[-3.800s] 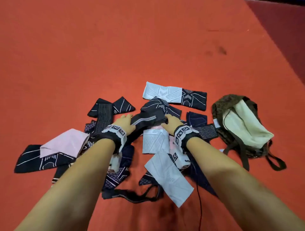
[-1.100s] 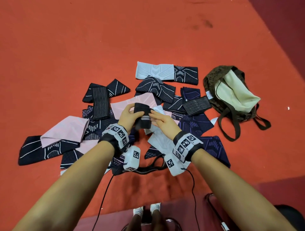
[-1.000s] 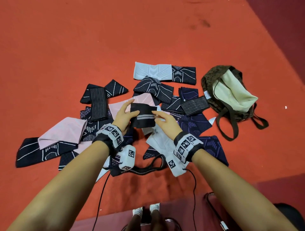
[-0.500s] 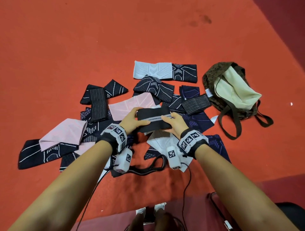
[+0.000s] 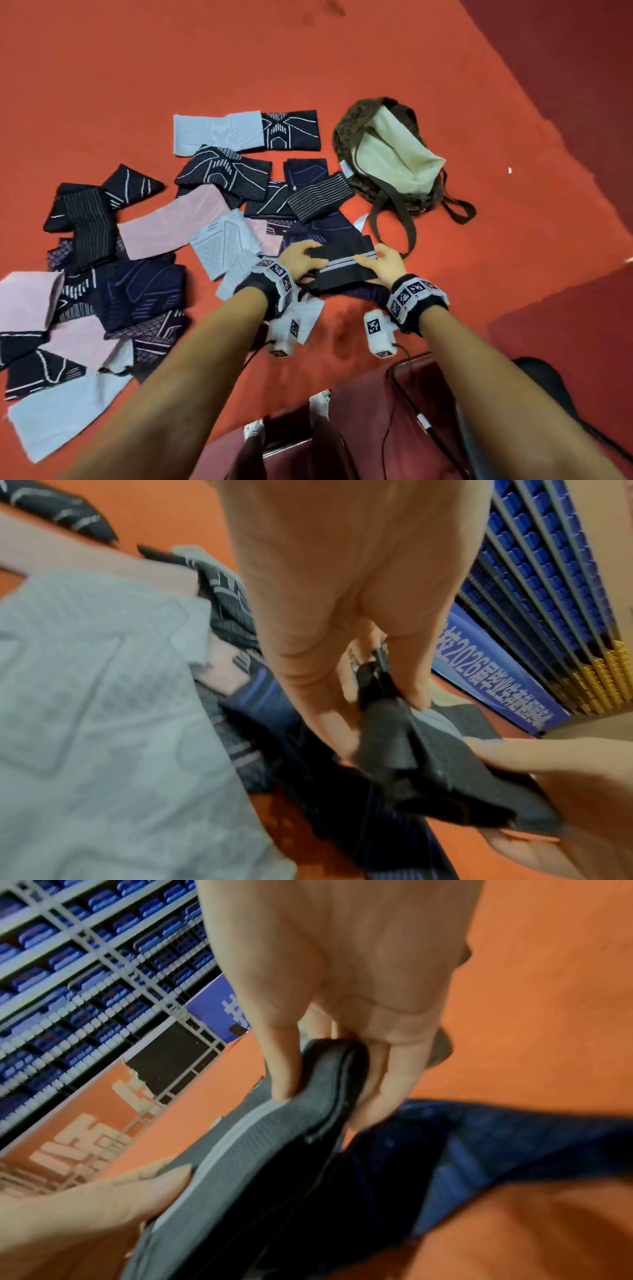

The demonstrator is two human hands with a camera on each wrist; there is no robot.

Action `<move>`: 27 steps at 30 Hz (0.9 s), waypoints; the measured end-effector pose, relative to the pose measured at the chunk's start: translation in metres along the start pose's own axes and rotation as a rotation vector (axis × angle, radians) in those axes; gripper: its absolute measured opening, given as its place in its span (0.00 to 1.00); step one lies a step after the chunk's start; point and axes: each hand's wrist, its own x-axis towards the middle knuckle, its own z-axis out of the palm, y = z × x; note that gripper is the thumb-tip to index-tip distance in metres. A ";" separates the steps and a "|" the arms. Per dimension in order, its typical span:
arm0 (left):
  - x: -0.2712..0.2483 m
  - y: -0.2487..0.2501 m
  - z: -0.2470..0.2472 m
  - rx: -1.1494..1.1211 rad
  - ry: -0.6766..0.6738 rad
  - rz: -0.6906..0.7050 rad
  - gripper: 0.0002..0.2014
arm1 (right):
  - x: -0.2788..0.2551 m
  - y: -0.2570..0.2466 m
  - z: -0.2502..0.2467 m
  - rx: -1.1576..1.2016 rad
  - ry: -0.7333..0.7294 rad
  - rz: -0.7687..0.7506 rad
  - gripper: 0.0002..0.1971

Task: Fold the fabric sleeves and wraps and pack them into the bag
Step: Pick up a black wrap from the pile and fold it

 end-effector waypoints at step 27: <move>0.001 -0.052 0.050 0.683 0.205 0.017 0.14 | 0.024 0.069 -0.029 -0.844 0.074 -0.083 0.17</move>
